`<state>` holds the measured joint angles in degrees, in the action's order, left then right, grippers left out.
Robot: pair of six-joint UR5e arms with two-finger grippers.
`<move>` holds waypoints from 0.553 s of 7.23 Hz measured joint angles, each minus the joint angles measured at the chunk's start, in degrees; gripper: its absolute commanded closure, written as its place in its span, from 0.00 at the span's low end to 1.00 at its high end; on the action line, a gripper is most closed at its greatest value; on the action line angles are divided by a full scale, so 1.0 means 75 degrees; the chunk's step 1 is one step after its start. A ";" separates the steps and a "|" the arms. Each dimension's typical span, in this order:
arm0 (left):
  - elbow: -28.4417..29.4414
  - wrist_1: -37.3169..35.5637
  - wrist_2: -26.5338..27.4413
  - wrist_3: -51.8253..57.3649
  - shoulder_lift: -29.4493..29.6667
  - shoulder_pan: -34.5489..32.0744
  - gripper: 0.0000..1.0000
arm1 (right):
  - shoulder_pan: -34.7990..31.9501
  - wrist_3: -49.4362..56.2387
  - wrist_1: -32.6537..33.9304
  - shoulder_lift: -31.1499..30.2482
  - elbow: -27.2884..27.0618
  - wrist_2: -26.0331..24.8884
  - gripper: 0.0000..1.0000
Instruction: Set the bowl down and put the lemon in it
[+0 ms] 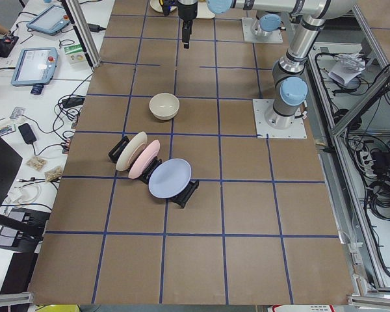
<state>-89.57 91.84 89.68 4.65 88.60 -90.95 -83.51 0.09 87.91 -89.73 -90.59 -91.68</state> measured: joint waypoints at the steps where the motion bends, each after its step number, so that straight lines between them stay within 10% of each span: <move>1: 0.0000 0.0000 0.0041 0.0016 0.0002 0.0083 0.00 | 0.0170 0.0037 0.0002 0.0015 -0.0039 0.0035 0.00; 4: -0.0190 -0.0032 0.0407 0.0706 0.0255 0.1520 0.00 | 0.0278 0.0057 -0.0015 0.0016 -0.0062 0.0076 0.00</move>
<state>-91.00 91.60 92.73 9.94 90.51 -79.55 -81.43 0.52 87.79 -89.60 -91.05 -91.11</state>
